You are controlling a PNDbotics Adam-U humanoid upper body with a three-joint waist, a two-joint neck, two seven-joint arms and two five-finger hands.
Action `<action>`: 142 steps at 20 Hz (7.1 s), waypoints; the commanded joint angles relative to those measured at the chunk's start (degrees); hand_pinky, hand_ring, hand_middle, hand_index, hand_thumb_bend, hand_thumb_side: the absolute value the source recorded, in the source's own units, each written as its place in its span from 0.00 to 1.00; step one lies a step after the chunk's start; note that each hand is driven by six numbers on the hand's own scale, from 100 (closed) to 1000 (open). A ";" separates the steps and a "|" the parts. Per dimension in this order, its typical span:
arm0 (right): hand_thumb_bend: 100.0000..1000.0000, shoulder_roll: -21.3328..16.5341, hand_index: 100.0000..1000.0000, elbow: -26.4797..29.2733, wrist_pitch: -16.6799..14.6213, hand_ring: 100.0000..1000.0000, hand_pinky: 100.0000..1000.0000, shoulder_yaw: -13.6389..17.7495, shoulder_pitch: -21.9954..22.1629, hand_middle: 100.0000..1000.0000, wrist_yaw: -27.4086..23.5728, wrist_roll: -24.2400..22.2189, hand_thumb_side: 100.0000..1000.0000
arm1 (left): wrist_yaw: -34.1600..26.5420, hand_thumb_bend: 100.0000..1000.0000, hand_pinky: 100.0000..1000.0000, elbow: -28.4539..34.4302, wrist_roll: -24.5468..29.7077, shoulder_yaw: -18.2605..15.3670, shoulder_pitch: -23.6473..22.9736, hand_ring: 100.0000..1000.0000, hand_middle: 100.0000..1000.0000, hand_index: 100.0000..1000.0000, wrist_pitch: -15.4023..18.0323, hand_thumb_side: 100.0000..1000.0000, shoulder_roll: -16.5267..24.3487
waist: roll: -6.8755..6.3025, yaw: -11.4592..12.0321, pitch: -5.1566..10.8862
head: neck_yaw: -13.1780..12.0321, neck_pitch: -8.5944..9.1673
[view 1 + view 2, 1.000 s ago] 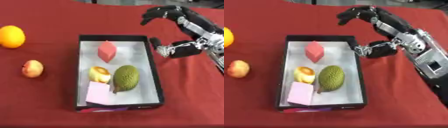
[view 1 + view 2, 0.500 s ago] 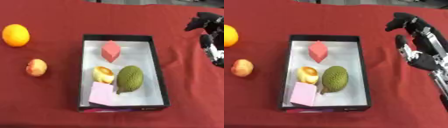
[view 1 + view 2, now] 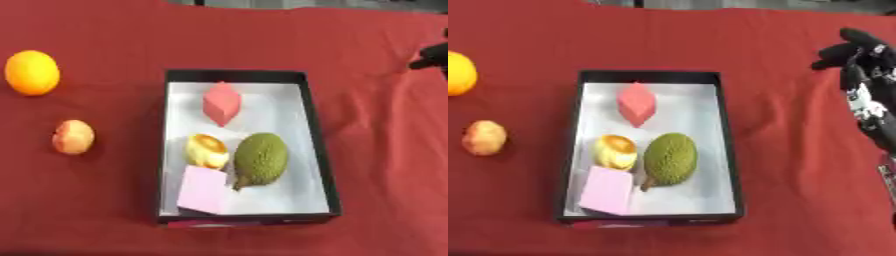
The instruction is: Pick up objects on the table and place them in the box.
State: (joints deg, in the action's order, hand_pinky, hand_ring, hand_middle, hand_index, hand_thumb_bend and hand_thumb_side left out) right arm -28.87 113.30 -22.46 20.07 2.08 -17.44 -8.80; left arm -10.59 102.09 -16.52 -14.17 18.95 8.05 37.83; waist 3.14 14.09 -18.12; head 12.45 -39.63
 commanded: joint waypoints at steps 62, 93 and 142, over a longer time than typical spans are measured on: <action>0.00 -0.59 0.84 1.29 7.20 0.60 0.96 0.58 0.15 0.59 0.15 -3.90 0.48 | 28.20 0.36 0.78 -5.45 53.85 31.13 19.30 0.76 0.71 0.78 9.03 0.04 17.29 | -1.46 -1.23 1.11 | -3.31 0.44; 0.00 0.22 0.84 1.29 8.68 0.61 0.97 0.13 0.09 0.60 1.67 -4.88 0.48 | 34.06 0.36 0.77 -10.89 56.08 35.11 23.91 0.75 0.69 0.79 5.91 0.06 10.20 | -1.70 -1.59 0.94 | -4.37 0.39; 0.00 0.69 0.84 1.29 10.27 0.60 0.97 0.08 0.10 0.59 2.06 -5.56 0.47 | 46.93 0.21 0.66 -5.67 46.84 32.34 30.99 0.61 0.52 0.39 7.40 0.00 -0.44 | -1.56 -1.41 1.05 | -4.53 -0.32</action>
State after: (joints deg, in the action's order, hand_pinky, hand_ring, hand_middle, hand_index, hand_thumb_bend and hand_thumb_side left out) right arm -26.46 113.30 -12.01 19.68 2.12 -14.91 -14.45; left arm 37.50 93.73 30.65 18.91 48.56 15.60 37.09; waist 1.79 12.70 -18.47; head 7.75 -39.73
